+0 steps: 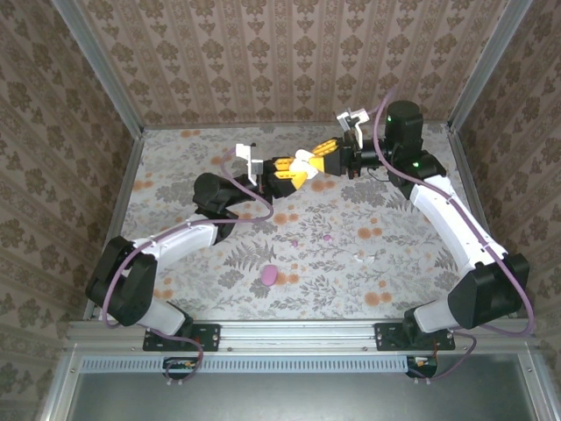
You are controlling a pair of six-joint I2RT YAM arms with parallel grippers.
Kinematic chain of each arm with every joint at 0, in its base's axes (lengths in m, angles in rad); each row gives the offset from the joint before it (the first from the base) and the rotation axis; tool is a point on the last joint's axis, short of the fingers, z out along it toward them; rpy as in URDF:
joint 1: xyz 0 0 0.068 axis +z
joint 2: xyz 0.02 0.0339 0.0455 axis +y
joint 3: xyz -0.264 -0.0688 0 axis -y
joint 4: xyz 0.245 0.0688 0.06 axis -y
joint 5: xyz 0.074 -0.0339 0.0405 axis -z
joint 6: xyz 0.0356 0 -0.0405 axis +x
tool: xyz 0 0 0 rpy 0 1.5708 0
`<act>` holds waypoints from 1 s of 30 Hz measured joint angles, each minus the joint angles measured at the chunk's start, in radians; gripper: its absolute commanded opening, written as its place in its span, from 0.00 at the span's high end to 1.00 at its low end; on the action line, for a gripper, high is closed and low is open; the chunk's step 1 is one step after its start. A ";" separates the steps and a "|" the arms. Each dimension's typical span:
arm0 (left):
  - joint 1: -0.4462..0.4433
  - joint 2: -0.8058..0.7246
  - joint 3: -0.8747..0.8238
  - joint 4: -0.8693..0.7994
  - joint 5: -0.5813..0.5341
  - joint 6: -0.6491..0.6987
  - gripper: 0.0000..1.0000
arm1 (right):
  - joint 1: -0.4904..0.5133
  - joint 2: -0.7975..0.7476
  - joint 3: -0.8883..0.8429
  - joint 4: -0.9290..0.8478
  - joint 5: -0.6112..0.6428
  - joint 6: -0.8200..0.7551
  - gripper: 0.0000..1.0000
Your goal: Insert the wireless bluetooth earbuds into the charging case
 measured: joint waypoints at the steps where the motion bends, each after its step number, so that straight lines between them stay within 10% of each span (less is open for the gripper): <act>1: 0.000 0.000 0.000 0.002 0.001 -0.003 0.81 | 0.000 0.000 0.000 0.000 -0.003 0.000 0.82; 18: 0.041 -0.008 0.000 -0.065 0.031 -0.046 0.46 | 0.001 0.000 0.050 -0.164 0.017 -0.132 0.85; 30: 0.078 -0.113 0.206 -0.834 0.207 0.389 0.38 | -0.001 0.000 0.105 -0.396 0.039 -0.286 0.85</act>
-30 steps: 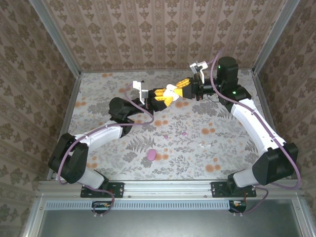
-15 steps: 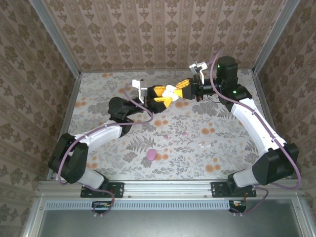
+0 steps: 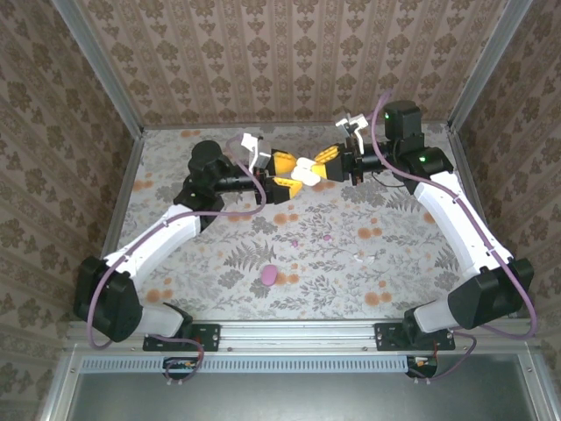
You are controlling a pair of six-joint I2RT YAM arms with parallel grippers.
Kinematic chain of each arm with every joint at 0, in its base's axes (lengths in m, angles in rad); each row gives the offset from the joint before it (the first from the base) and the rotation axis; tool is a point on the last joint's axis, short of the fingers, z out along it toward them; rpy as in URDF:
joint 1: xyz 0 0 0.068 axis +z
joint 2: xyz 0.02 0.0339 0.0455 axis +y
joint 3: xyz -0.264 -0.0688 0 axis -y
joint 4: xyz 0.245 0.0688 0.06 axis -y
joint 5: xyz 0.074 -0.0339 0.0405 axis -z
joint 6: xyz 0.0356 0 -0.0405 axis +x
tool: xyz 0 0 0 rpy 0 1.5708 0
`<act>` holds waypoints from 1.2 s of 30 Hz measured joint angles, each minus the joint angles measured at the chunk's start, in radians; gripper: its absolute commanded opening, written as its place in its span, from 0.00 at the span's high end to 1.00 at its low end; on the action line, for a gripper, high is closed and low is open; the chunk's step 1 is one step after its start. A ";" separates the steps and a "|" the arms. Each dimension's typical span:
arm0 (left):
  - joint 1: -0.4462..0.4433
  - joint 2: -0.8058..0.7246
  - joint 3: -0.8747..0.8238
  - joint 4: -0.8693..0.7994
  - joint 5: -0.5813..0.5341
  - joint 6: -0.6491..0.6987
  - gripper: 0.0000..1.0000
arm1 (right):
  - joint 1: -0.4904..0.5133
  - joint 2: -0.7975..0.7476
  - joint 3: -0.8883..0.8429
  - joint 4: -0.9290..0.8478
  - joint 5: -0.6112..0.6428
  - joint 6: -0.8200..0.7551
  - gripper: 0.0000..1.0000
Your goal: Insert the wireless bluetooth earbuds into the charging case
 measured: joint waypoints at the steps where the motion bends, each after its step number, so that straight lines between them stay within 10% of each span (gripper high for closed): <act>1: 0.001 0.000 0.021 -0.067 0.011 0.045 0.39 | 0.000 0.000 0.000 -0.011 0.001 -0.009 0.85; 9: 0.001 0.000 0.146 -0.433 0.052 0.298 0.42 | 0.002 0.000 0.000 -0.068 0.010 -0.040 0.85; 36: -0.027 0.032 0.169 -0.515 -0.001 0.378 0.56 | 0.034 0.026 0.000 -0.135 0.063 -0.073 0.84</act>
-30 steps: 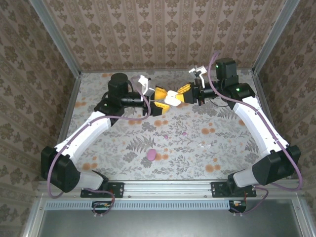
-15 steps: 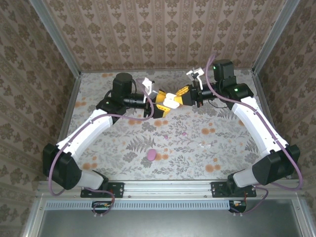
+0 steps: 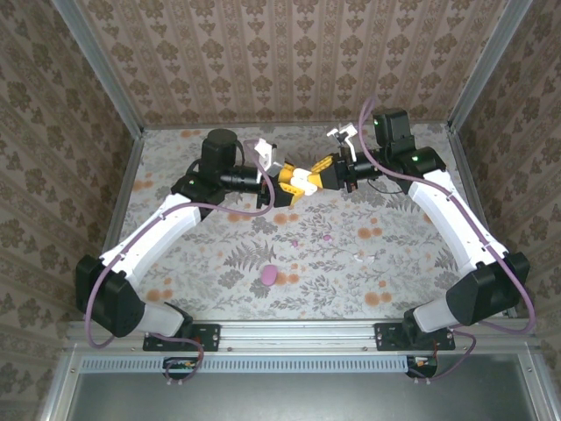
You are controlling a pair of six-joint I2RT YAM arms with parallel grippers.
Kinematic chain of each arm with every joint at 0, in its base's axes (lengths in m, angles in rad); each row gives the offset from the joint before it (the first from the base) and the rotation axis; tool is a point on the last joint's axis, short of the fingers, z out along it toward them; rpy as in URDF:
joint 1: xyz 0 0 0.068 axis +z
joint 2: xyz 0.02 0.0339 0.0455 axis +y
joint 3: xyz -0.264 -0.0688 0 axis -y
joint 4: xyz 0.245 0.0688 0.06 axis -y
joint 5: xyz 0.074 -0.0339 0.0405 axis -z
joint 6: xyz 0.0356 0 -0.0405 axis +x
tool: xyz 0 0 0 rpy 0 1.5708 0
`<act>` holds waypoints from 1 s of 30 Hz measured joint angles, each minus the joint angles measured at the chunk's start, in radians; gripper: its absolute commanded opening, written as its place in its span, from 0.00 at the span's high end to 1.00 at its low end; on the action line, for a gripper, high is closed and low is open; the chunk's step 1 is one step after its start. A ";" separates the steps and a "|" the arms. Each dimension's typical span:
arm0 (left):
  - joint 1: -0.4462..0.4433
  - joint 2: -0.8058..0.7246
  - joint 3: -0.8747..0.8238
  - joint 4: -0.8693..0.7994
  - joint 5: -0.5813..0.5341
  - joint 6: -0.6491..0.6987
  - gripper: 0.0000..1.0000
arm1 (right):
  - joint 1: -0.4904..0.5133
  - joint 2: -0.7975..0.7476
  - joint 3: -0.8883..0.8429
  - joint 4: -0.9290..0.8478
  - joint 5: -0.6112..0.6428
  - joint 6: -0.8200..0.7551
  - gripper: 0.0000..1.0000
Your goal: Insert the wireless bluetooth earbuds into the charging case
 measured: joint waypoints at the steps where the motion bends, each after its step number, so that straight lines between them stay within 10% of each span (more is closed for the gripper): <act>1: 0.000 0.000 0.000 -0.002 -0.002 0.002 0.54 | 0.000 0.000 0.000 0.000 0.000 0.000 0.84; 15: 0.000 0.000 0.000 -0.026 -0.008 0.026 0.64 | 0.000 0.000 0.000 0.010 0.002 0.008 0.83; 30: -0.005 -0.004 -0.034 0.052 -0.024 0.026 0.82 | -0.027 -0.061 -0.066 0.117 0.070 0.147 0.43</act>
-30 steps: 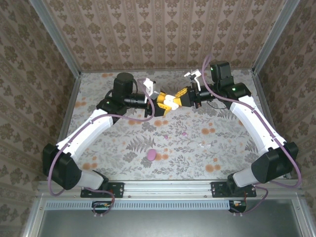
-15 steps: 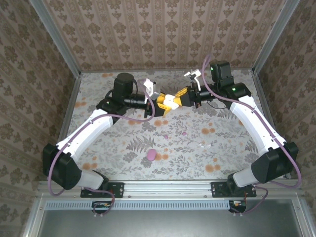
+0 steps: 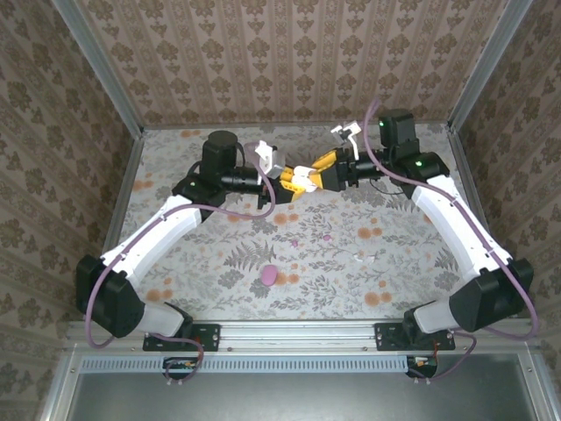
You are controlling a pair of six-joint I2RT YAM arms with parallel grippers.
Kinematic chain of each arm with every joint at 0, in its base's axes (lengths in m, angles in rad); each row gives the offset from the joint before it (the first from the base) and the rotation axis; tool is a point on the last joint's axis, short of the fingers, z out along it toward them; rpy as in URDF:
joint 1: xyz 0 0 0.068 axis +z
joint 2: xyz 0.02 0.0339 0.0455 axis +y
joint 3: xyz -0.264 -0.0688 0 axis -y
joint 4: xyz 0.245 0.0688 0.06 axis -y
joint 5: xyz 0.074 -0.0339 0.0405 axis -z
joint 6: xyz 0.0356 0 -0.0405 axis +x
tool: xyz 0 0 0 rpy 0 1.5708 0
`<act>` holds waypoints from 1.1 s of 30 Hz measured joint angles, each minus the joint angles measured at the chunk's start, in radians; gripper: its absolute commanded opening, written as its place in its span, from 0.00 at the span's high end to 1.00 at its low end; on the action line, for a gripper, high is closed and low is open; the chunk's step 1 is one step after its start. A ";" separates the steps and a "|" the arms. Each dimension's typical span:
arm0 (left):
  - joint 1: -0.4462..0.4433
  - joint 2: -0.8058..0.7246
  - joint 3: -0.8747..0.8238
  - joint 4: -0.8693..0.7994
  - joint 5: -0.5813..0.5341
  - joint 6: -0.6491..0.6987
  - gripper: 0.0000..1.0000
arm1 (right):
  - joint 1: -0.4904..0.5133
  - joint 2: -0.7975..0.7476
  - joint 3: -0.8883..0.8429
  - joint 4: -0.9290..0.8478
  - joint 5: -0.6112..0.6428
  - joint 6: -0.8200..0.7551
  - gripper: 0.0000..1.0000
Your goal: Insert the wireless bluetooth earbuds into the charging case
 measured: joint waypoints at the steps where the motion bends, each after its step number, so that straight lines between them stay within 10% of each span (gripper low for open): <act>1: 0.000 -0.003 -0.018 0.022 -0.008 -0.006 0.83 | -0.011 -0.021 -0.015 0.018 0.019 0.023 0.43; 16: -0.002 -0.026 -0.245 0.298 -0.087 -0.087 0.95 | -0.160 -0.279 -0.367 -0.076 0.676 0.511 0.57; 33: -0.034 -0.086 -0.449 0.491 -0.196 -0.156 0.94 | -0.064 0.048 -0.532 -0.412 0.945 0.621 0.59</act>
